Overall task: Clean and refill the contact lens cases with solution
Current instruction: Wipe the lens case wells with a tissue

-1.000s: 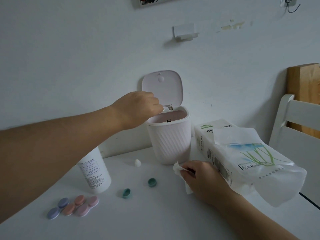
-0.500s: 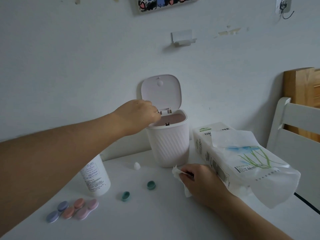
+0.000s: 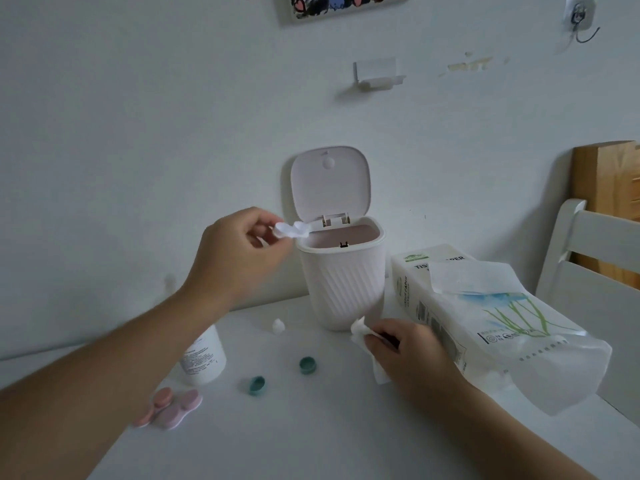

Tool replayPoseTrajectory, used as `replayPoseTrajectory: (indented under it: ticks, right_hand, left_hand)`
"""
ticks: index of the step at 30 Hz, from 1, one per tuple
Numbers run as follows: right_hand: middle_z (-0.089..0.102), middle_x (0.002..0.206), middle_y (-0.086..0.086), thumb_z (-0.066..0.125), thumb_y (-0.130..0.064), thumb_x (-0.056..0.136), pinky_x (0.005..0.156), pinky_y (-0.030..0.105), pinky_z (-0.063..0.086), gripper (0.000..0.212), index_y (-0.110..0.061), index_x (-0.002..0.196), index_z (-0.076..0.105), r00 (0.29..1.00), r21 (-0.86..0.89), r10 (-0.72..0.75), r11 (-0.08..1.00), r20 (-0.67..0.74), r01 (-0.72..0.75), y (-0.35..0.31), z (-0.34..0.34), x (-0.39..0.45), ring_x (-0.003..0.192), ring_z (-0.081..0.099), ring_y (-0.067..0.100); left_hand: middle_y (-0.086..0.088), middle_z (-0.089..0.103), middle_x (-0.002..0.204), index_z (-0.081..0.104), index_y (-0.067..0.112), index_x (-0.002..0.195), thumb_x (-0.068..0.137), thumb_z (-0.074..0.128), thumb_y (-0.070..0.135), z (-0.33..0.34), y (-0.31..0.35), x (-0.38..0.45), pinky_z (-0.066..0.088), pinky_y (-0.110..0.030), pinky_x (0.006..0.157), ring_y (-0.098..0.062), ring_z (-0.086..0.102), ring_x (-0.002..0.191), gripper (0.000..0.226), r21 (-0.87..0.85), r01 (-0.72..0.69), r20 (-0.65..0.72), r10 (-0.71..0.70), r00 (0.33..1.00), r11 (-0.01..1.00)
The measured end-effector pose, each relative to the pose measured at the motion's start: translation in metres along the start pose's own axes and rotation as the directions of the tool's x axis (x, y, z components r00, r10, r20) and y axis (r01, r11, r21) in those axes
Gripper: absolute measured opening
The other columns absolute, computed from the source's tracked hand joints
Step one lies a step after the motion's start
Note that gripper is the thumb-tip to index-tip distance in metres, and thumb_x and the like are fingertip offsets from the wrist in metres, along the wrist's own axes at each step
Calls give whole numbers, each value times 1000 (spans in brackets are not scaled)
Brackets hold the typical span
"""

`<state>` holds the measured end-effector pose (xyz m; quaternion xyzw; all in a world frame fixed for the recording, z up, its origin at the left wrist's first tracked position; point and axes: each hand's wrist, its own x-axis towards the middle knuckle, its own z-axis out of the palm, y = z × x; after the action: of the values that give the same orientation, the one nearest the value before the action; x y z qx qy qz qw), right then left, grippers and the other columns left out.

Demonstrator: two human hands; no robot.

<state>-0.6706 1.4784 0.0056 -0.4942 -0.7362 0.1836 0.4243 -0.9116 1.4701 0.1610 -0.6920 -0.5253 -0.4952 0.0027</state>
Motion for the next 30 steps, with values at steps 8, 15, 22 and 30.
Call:
replayPoseTrajectory:
  ticks: [8, 15, 22, 30]
  right_hand:
    - [67, 72, -26, 65, -36, 94, 53, 4, 41, 10, -40, 88, 71, 997, 129, -56, 990, -50, 62, -52, -7, 8, 65, 62, -5]
    - [70, 75, 10, 66, -20, 96, 52, 18, 42, 16, -29, 96, 79, 981, 377, -90, 926, 171, 19, -82, 8, 33, 56, 51, 6]
    - [70, 78, 8, 63, -31, 95, 60, 26, 44, 20, -19, 100, 79, 938, 595, -58, 786, 340, -167, -77, 25, 19, 69, 57, 15]
    - [75, 106, 16, 69, -41, 78, 92, 50, 52, 36, -15, 102, 78, 925, 737, -3, 605, 379, -300, -74, 26, 13, 98, 71, 27]
  left_hand:
    - [13, 68, 68, 75, 37, 88, 73, 75, 39, 10, -26, -103, 45, -19, 53, -5, 55, 56, 15, -291, 189, 176, -142, 974, 938]
    - [4, 72, 80, 75, 33, 98, 73, 74, 32, 6, -45, -125, 51, -19, 64, -6, 61, 66, 24, -443, 188, 272, -69, 960, 877]
    - [2, 75, 85, 77, 32, 96, 70, 76, 37, 4, -56, -128, 52, -29, 67, -16, 62, 70, 26, -512, 319, 331, -160, 930, 798]
    - [3, 75, 81, 77, 34, 90, 69, 76, 39, 6, -60, -128, 49, -26, 62, -12, 59, 67, 21, -508, 364, 356, -195, 914, 780]
